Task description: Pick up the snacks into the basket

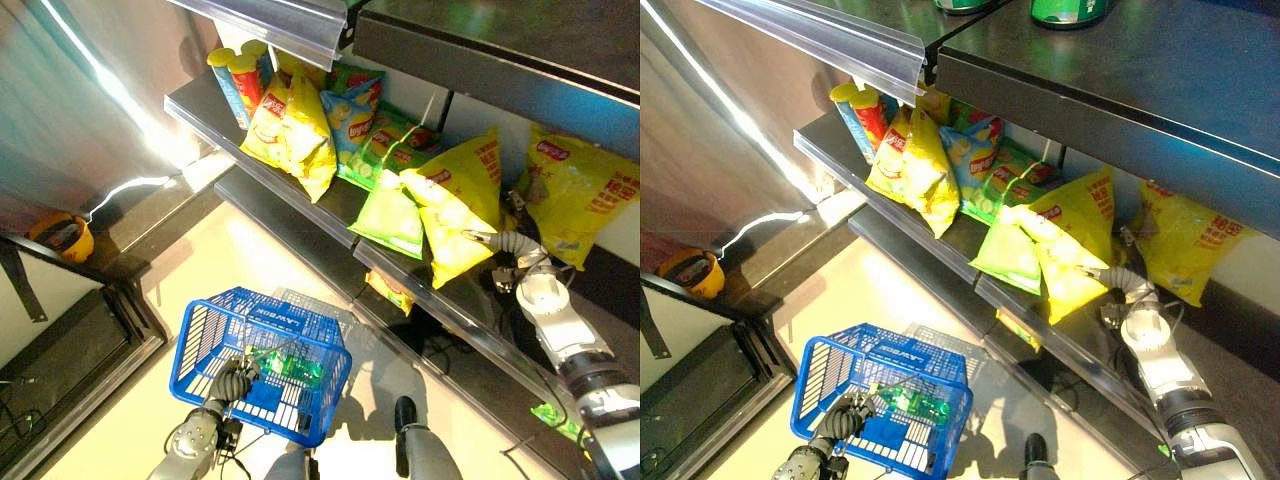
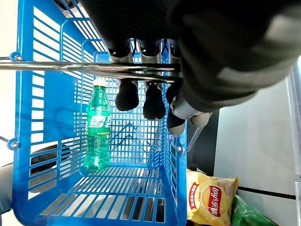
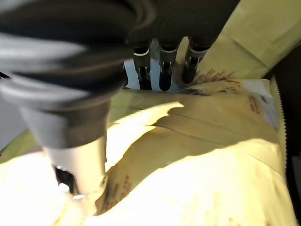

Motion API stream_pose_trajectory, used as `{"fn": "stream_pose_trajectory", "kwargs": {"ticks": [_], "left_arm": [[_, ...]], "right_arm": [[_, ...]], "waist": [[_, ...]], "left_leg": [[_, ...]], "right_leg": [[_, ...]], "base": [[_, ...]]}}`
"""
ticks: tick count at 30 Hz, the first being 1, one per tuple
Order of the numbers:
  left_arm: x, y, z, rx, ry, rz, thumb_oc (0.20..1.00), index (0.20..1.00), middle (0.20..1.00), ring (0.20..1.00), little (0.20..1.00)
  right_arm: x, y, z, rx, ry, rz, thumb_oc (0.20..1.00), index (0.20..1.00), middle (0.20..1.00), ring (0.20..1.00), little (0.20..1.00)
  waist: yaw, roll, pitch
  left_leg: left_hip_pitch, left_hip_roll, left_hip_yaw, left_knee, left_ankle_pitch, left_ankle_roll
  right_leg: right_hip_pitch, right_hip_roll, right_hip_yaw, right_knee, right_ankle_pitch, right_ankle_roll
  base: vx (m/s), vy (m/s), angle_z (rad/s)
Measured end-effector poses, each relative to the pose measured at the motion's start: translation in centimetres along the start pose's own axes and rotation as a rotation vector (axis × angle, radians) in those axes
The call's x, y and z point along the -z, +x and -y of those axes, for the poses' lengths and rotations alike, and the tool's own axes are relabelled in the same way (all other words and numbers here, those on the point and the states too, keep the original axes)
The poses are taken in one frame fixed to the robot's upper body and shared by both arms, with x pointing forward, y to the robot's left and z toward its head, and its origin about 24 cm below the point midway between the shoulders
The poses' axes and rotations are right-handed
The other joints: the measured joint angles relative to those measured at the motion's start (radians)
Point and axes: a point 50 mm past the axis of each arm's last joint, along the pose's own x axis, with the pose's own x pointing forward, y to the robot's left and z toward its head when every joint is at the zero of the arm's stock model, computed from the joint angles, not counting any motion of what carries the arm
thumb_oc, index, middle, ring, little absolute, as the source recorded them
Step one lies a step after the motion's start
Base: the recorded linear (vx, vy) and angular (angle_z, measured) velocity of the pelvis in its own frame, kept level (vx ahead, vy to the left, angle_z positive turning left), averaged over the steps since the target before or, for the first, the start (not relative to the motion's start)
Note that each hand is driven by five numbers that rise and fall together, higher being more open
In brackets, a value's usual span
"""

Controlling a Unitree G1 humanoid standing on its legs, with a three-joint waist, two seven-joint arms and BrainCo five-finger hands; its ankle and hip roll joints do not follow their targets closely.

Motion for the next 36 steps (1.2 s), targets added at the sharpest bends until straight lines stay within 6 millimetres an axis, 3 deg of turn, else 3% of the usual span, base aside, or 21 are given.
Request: {"fn": "stream_pose_trajectory", "kwargs": {"ticks": [1, 2, 25, 31, 36], "left_arm": [[-0.1, 0.1, 0.0, 0.000, 0.000, 0.002, 0.200, 0.200, 0.200, 0.200, 0.200], [-0.1, 0.1, 0.0, 0.000, 0.000, 0.003, 0.200, 0.200, 0.200, 0.200, 0.200], [-0.2, 0.1, 0.1, 0.011, -0.001, 0.005, 0.200, 0.200, 0.200, 0.200, 0.200], [-0.4, 0.1, 0.2, 0.016, -0.003, 0.015, 0.200, 0.200, 0.200, 0.200, 0.200], [-0.6, 0.1, 0.4, 0.027, -0.007, 0.013, 0.200, 0.200, 0.200, 0.200, 0.200]], "right_arm": [[0.0, 0.0, 0.0, -0.001, 0.000, 0.000, 0.373, 0.373, 0.373, 0.373, 0.373], [0.0, 0.0, -0.1, -0.004, -0.001, 0.000, 0.213, 0.213, 0.213, 0.213, 0.213], [0.0, -0.3, -1.1, -0.057, 0.030, -0.005, 0.200, 0.200, 0.200, 0.200, 0.200], [-0.3, -2.1, -1.8, -0.119, 0.127, 0.018, 0.200, 0.200, 0.200, 0.200, 0.200], [-0.2, -3.7, -0.8, -0.110, 0.230, 0.016, 0.200, 0.200, 0.200, 0.200, 0.200]], "waist": [[0.000, 0.000, 0.000], [-0.001, 0.001, 0.000], [0.000, 0.001, 0.000], [-0.001, -0.001, -0.001], [-0.002, -0.007, -0.003]], "left_leg": [[-0.002, 0.000, -0.002, 0.001, 0.001, -0.001], [-0.003, 0.000, -0.003, 0.003, 0.001, -0.001], [-0.005, 0.001, -0.025, 0.025, 0.003, -0.004], [-0.004, 0.005, -0.029, 0.020, -0.005, -0.003], [0.006, 0.006, -0.027, 0.022, -0.004, -0.002]], "right_leg": [[0.000, 0.000, -0.003, 0.000, 0.000, 0.000], [0.000, 0.000, -0.004, 0.001, 0.000, 0.000], [0.017, -0.001, -0.020, 0.015, -0.007, -0.007], [0.021, 0.002, -0.021, 0.012, -0.010, -0.005], [0.041, 0.000, -0.030, 0.004, -0.008, -0.007]], "base": [[-0.01, -0.002, 0.06], [-0.01, -0.003, 0.05], [-0.01, 0.000, 0.02], [0.00, 0.000, 0.02], [0.00, 0.012, 0.04]]}}
